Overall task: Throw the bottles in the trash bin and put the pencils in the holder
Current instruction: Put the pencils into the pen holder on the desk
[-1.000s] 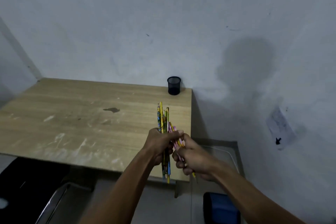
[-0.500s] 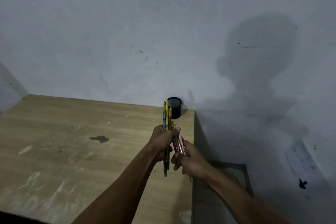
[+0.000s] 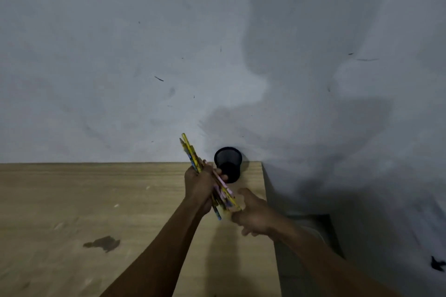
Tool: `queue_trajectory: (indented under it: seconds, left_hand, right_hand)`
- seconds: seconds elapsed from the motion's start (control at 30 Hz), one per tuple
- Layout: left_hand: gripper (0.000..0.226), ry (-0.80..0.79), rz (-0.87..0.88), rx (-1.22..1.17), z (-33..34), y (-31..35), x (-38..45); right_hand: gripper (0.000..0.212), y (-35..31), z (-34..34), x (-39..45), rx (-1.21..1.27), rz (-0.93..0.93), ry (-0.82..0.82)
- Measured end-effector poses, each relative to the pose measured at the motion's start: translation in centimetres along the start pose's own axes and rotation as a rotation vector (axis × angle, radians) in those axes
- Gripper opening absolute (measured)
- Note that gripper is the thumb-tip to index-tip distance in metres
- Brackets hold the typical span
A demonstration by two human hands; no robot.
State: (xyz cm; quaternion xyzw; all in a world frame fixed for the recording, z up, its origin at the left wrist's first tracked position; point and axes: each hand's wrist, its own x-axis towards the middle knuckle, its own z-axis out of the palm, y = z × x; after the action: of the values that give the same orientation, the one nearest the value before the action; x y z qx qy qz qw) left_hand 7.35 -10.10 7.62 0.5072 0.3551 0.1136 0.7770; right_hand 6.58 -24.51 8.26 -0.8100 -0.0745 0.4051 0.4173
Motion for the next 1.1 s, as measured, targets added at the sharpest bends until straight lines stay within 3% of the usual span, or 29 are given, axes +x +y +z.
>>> queue_trajectory:
  seconds: [0.17, 0.33, 0.47, 0.57, 0.8, 1.1]
  left_hand:
    - [0.023, 0.152, 0.127, -0.063, 1.4, 1.7, 6.7]
    - [0.009, 0.326, 0.336, -0.057, 3.7, 1.2, 10.7]
    - [0.034, 0.300, 0.474, -0.079, 5.4, -0.5, 12.0]
    - [0.044, 0.279, 0.541, -0.020, 6.2, -2.0, 12.7]
    - [0.038, 0.249, 0.555, 0.086, 6.4, -5.6, 14.0]
    - [0.027, 0.331, 0.629, 0.106, 7.4, -6.0, 14.4]
  right_hand:
    - [0.049, 0.5, -1.1, 6.2, 0.232, 0.041, 0.166]
    - [0.044, 0.9, -2.0, 10.3, 0.316, 0.035, 0.318]
    - [0.035, 1.6, -2.0, 13.3, 0.370, 0.044, 0.437]
    - [0.048, 2.3, -1.8, 15.0, 0.441, 0.024, 0.466]
    - [0.072, 3.2, -0.9, 16.6, 0.451, -0.128, 0.489]
    - [0.070, 3.5, -0.3, 16.5, 0.443, -0.201, 0.479]
